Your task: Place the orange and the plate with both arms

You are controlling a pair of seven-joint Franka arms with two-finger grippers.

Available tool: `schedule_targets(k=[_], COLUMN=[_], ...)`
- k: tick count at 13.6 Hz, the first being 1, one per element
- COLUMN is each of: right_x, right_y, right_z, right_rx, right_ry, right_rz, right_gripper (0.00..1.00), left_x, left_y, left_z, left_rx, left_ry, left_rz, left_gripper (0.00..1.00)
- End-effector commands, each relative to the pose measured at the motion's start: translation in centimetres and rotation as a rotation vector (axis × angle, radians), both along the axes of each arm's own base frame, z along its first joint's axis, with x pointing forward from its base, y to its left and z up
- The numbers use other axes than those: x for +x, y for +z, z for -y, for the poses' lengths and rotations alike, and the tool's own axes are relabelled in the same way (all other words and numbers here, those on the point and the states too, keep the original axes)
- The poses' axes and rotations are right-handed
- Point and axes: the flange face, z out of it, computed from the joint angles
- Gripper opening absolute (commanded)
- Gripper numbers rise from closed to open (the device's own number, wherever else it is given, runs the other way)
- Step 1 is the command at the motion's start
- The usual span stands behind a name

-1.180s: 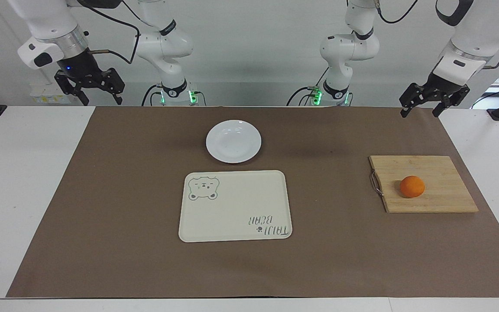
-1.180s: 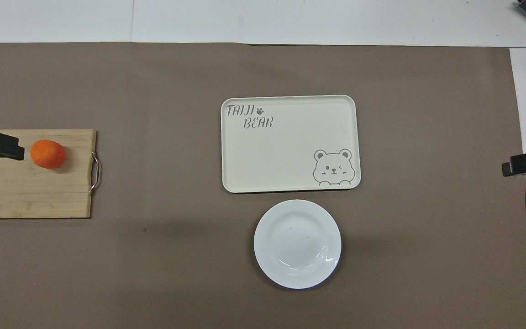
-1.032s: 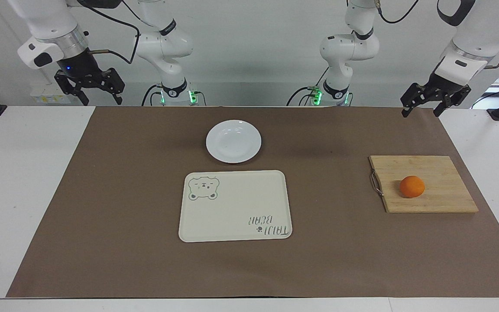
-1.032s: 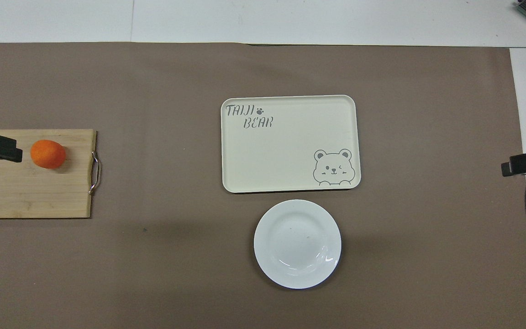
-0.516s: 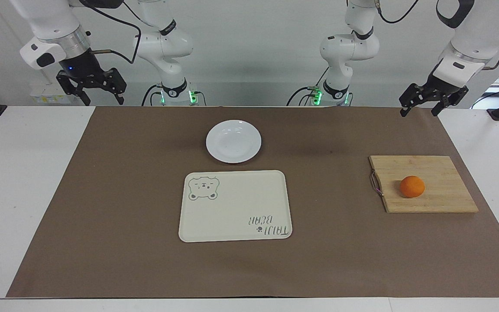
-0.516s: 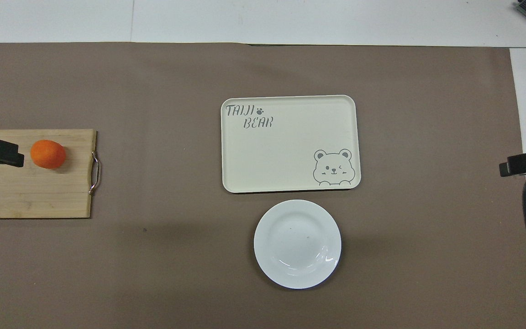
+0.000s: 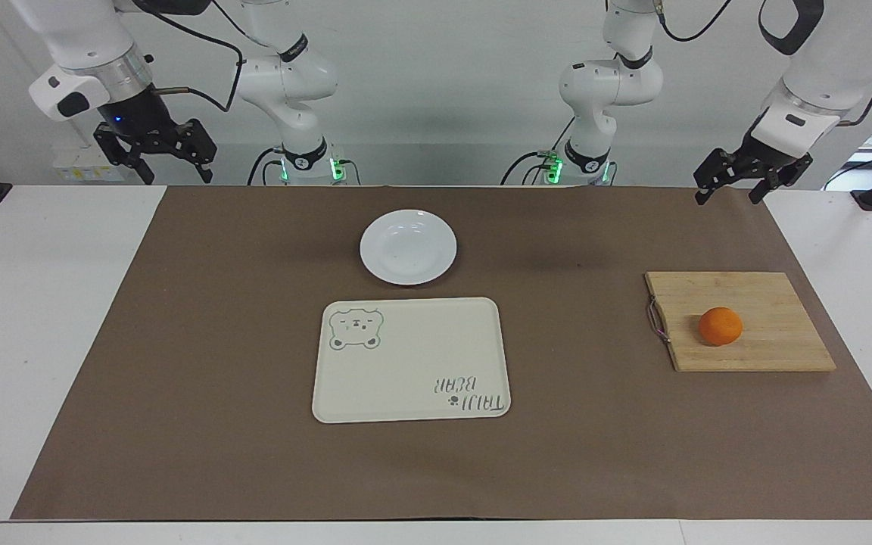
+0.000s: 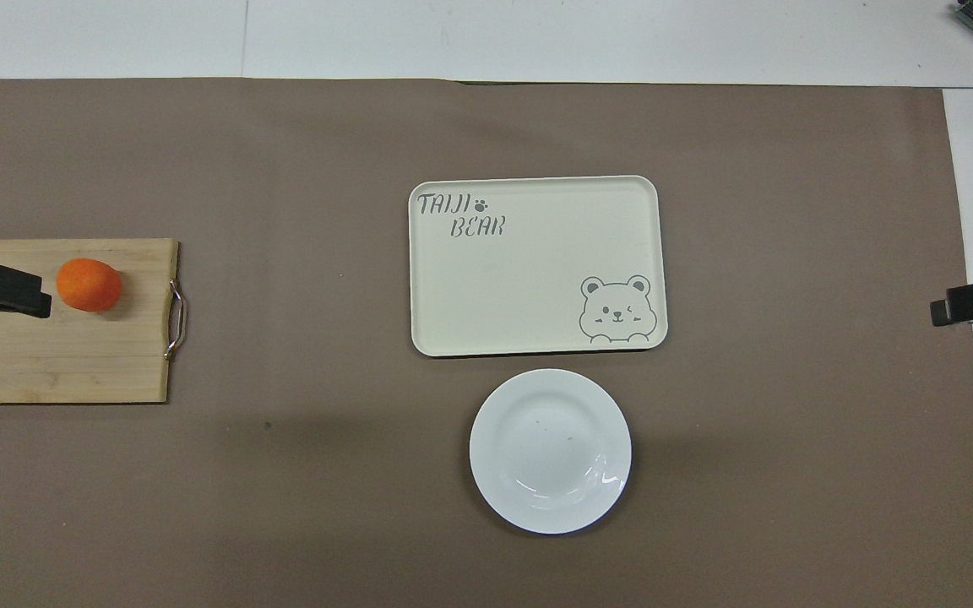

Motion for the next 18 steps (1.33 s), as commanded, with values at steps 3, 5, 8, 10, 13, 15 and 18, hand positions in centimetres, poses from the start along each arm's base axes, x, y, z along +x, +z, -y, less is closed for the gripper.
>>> schedule_targets(k=[3, 5, 8, 10, 13, 15, 18], right_x=[-0.8, -0.7, -0.7, -0.7, -0.7, -0.7, -0.7], right_y=[0.1, 0.1, 0.1, 0.1, 0.1, 0.1, 0.1], right_z=[0.4, 0.3, 0.1, 0.0, 0.0, 0.0, 0.0], right_rx=[-0.011, -0.011, -0.011, -0.011, -0.009, -0.009, -0.009], right_ry=[0.013, 0.015, 0.019, 0.022, 0.024, 0.022, 0.022], right_rz=[0.001, 0.004, 0.004, 0.004, 0.002, 0.001, 0.002], right_gripper=[1.00, 1.00, 1.00, 1.00, 1.00, 1.00, 1.00], left_x=[-0.7, -0.6, -0.2, 0.2, 0.6, 1.3, 2.5], left_y=[-1.3, -2.3, -4.0, -5.3, -6.7, -8.5, -10.7], left_z=[-1.5, -2.8, -5.3, -6.3, -8.1, -8.7, -8.8], left_rx=[0.018, 0.016, 0.015, 0.016, 0.020, 0.023, 0.022], left_ry=[-0.007, -0.023, -0.033, -0.046, -0.057, -0.049, -0.049], left_rz=[0.011, 0.011, 0.037, 0.049, 0.076, 0.091, 0.088], left_gripper=[1.00, 1.00, 1.00, 1.00, 1.00, 1.00, 1.00])
